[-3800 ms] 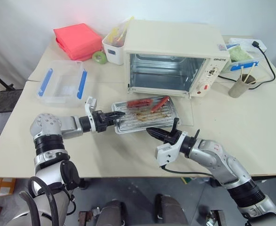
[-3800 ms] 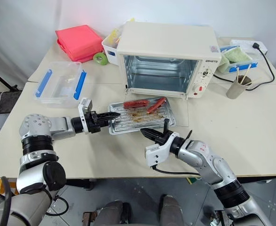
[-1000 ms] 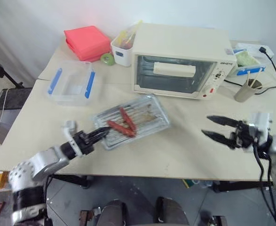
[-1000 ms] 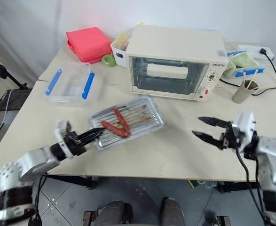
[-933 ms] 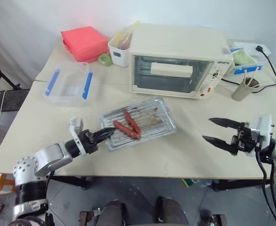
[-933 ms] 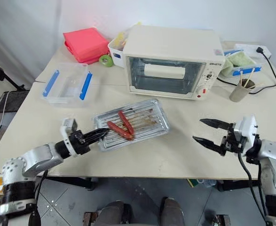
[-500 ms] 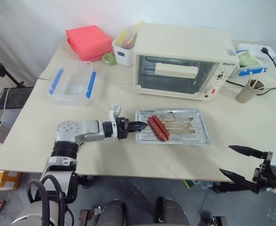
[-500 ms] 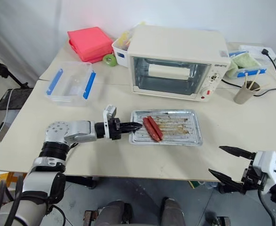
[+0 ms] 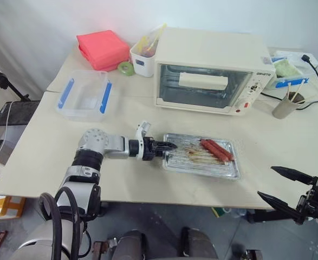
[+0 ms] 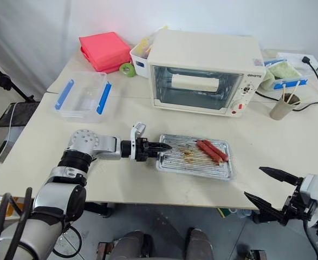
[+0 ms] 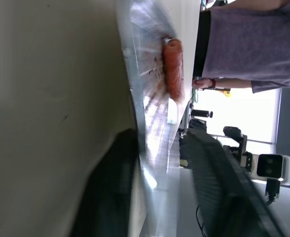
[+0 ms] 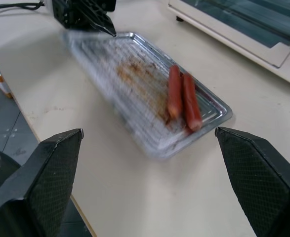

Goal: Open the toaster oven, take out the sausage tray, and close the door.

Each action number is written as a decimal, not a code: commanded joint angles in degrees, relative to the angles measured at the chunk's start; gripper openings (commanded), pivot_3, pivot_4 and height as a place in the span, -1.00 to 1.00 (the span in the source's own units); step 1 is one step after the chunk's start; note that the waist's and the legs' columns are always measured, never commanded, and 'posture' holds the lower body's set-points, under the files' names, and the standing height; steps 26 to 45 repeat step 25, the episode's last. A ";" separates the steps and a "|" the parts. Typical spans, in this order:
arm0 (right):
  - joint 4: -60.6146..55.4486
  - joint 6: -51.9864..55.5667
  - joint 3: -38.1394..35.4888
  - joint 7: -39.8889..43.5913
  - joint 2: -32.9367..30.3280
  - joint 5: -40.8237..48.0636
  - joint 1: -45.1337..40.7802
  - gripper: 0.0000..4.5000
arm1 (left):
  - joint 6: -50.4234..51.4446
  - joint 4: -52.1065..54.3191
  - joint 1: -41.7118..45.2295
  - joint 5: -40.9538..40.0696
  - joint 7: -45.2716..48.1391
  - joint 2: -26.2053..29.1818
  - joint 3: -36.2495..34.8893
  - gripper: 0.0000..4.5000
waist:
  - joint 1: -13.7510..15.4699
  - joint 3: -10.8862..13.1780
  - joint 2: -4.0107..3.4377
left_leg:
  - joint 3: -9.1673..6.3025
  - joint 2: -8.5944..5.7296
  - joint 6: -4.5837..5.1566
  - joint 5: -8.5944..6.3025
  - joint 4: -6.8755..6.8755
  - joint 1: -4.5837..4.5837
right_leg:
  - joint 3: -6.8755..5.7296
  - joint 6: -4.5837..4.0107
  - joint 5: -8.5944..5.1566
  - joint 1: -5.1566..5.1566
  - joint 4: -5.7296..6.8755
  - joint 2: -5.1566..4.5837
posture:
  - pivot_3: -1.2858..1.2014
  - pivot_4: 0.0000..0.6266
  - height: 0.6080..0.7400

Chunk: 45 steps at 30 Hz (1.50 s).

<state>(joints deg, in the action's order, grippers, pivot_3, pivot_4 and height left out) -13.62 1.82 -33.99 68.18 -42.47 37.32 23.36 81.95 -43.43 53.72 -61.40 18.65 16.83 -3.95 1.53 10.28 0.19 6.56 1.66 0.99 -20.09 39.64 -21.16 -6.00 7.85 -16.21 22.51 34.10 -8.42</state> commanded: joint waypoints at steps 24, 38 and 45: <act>7.94 -0.53 3.19 13.47 -7.06 -0.46 -11.92 1.00 | -80.17 37.13 -42.12 36.37 48.80 30.12 -3.31 0.98 | -0.40 0.02 0.01 | 0.12 0.15 0.17 -0.17 -0.25 -0.02 | 0.05 -0.15 -0.01 0.50 0.04 -0.21 | 0.03 -0.52 1.00; 8.00 -1.03 3.43 13.16 -6.37 -0.64 -12.20 1.00 | -80.19 37.75 -43.09 35.82 49.18 29.61 -3.39 0.98 | -0.40 0.02 0.01 | 0.17 0.15 0.19 -0.18 -0.25 -0.02 | 0.02 -0.15 0.00 0.50 0.03 -0.20 | 0.03 -0.52 1.00; 8.00 -1.03 3.43 13.16 -6.37 -0.64 -12.20 1.00 | -80.19 37.75 -43.09 35.82 49.18 29.61 -3.39 0.98 | -0.40 0.02 0.01 | 0.17 0.15 0.19 -0.18 -0.25 -0.02 | 0.02 -0.15 0.00 0.50 0.03 -0.20 | 0.03 -0.52 1.00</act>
